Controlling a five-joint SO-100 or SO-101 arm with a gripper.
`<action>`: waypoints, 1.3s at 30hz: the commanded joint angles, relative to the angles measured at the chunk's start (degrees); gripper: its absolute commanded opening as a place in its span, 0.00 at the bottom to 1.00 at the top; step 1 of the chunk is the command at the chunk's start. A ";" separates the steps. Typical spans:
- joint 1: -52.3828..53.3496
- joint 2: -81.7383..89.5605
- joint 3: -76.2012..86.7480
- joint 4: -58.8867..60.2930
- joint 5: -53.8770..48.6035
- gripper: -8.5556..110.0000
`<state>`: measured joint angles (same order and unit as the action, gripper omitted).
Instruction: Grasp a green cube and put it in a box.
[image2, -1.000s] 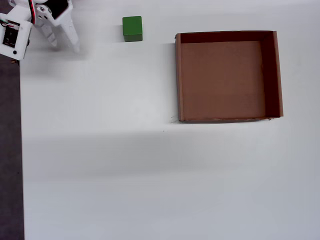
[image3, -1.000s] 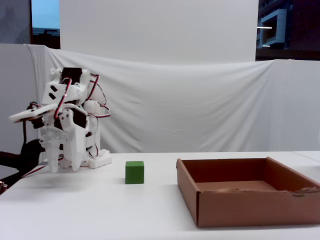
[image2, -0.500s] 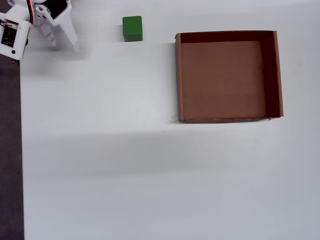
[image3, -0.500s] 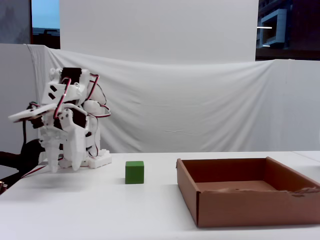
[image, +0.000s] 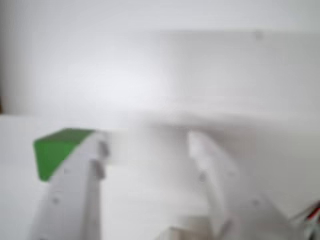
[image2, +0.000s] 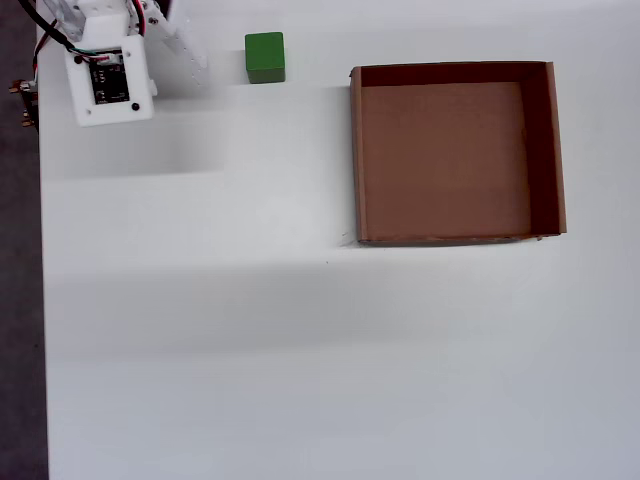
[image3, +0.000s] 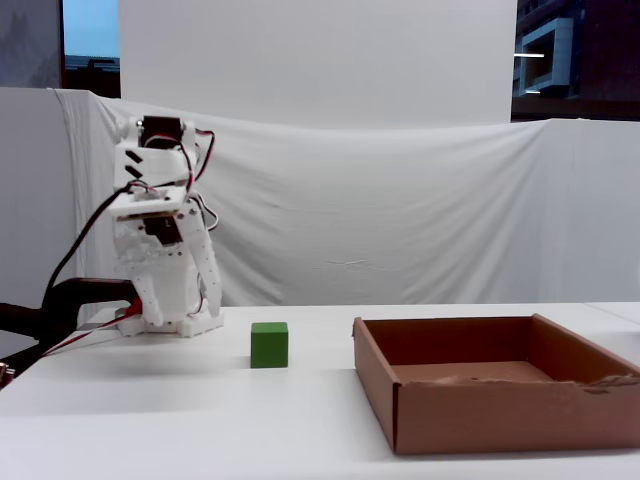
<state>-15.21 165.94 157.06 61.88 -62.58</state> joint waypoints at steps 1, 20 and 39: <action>-2.29 -5.45 -7.56 -0.18 -2.81 0.26; -11.16 -15.47 -16.26 6.94 14.15 0.26; -21.27 -34.19 -21.53 5.01 28.30 0.26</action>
<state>-35.51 132.89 138.69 67.76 -34.98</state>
